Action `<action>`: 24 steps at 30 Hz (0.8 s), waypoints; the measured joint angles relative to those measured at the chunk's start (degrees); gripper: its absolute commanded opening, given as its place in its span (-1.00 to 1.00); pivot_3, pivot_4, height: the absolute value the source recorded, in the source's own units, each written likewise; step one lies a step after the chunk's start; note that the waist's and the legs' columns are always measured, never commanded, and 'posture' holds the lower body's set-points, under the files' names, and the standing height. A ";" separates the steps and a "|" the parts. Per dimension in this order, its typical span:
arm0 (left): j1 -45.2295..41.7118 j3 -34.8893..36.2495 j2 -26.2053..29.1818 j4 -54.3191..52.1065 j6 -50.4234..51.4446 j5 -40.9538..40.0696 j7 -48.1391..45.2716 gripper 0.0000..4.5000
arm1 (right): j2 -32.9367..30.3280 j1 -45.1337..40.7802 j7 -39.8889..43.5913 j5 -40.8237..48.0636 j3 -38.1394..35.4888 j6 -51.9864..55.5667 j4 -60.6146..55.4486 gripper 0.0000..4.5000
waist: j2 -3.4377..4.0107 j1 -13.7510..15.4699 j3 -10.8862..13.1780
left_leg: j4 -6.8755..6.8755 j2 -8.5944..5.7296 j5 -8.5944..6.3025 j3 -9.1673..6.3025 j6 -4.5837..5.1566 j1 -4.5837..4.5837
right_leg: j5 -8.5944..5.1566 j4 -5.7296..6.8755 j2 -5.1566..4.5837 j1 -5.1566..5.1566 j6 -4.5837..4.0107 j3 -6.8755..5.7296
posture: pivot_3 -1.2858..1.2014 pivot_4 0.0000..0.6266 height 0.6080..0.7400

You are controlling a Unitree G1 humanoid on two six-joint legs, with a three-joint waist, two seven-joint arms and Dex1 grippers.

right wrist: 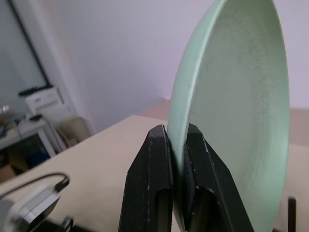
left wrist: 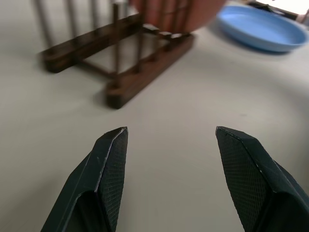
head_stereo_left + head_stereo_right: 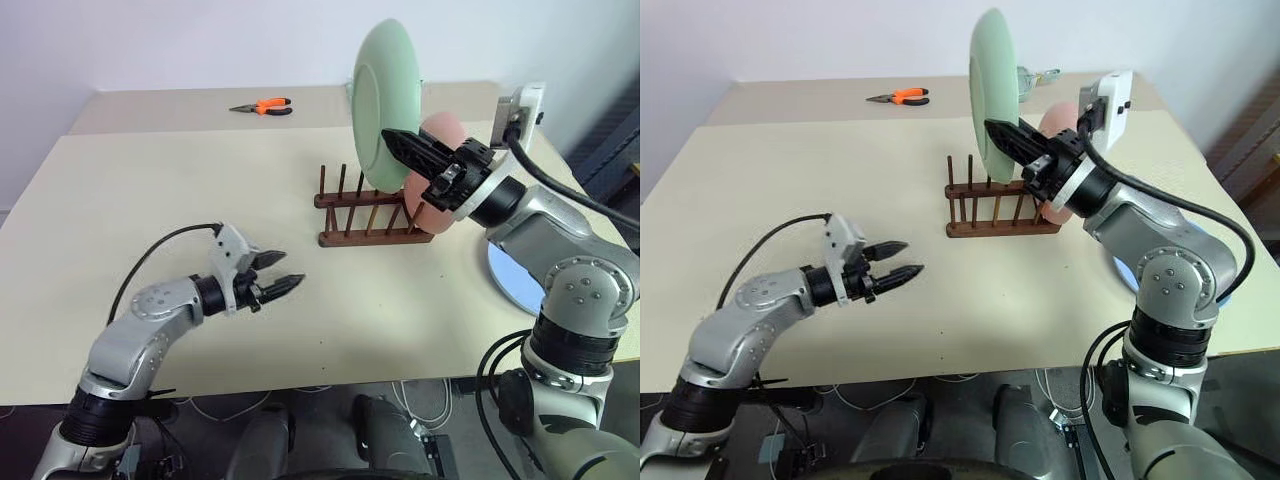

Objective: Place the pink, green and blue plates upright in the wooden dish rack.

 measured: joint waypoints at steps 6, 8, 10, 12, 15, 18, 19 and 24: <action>-0.24 -3.54 -2.33 -2.08 0.28 -0.06 -0.80 0.31 | 0.00 -0.38 -4.73 1.88 -0.35 1.13 4.60 -1.00 | 0.00 -0.43 0.00 | 0.01 -0.01 0.00 0.03 0.01 0.00 | 0.01 -0.03 0.00 0.01 0.03 0.01 | 0.03 -0.52 1.00; -0.40 -3.58 -2.58 -2.08 0.62 0.01 -0.42 0.31 | 0.00 -0.40 -5.84 2.07 -0.31 1.55 5.65 -1.00 | 0.01 -0.44 0.00 | 0.00 -0.01 0.00 0.03 0.01 0.01 | 0.01 -0.01 0.00 0.01 0.03 0.01 | 0.03 -0.52 1.00; -0.55 -3.58 -2.69 -2.07 0.82 0.09 -0.23 0.31 | 0.35 -0.68 -7.62 2.58 -0.34 2.33 6.98 -1.00 | 0.01 -0.46 -0.01 | 0.01 -0.01 0.00 0.04 0.01 0.02 | 0.01 -0.01 0.00 0.02 0.03 0.01 | 0.03 -0.52 1.00; -0.58 -3.58 -2.75 -2.07 0.84 0.43 -0.15 0.31 | 0.88 -1.35 -9.50 3.24 -0.43 3.13 9.16 -1.00 | 0.01 -0.48 0.00 | 0.01 -0.01 0.00 0.04 0.01 0.02 | 0.01 -0.01 0.00 0.01 0.03 0.01 | 0.03 -0.52 1.00; -0.82 -3.57 -2.75 -1.97 0.82 1.25 -0.08 0.33 | 0.99 -2.60 -10.97 3.86 -0.62 3.95 11.62 -0.67 | 0.04 -0.43 0.01 | 0.01 -0.02 0.00 0.03 0.01 0.00 | 0.01 -0.02 0.00 0.01 0.03 0.01 | 0.03 -0.52 1.00; -1.06 -3.57 -2.81 -1.56 0.84 1.66 -0.08 0.33 | -0.29 -4.09 -9.63 2.45 0.77 3.28 11.76 -0.13 | 0.04 -0.46 0.01 | 0.01 -0.02 0.00 0.04 0.02 0.00 | 0.01 -0.04 0.00 0.02 0.04 0.01 | 0.03 -0.52 1.00; -1.35 -3.57 -2.95 -1.57 0.85 1.70 -0.08 0.33 | -2.06 -4.28 -8.44 0.11 2.87 2.11 11.51 0.12 | 0.05 -0.41 0.02 | 0.02 -0.03 0.00 0.04 0.02 0.00 | 0.00 -0.04 0.00 0.02 0.05 0.00 | 0.03 -0.52 1.00; -2.02 -3.74 -3.50 -1.54 0.92 2.35 0.01 0.33 | -7.88 -4.33 -3.21 -9.12 8.47 -3.67 10.01 0.54 | 0.05 -0.45 0.02 | 0.01 -0.02 0.00 0.04 0.02 -0.01 | -0.01 -0.05 0.00 0.02 0.07 0.00 | 0.03 -0.52 1.00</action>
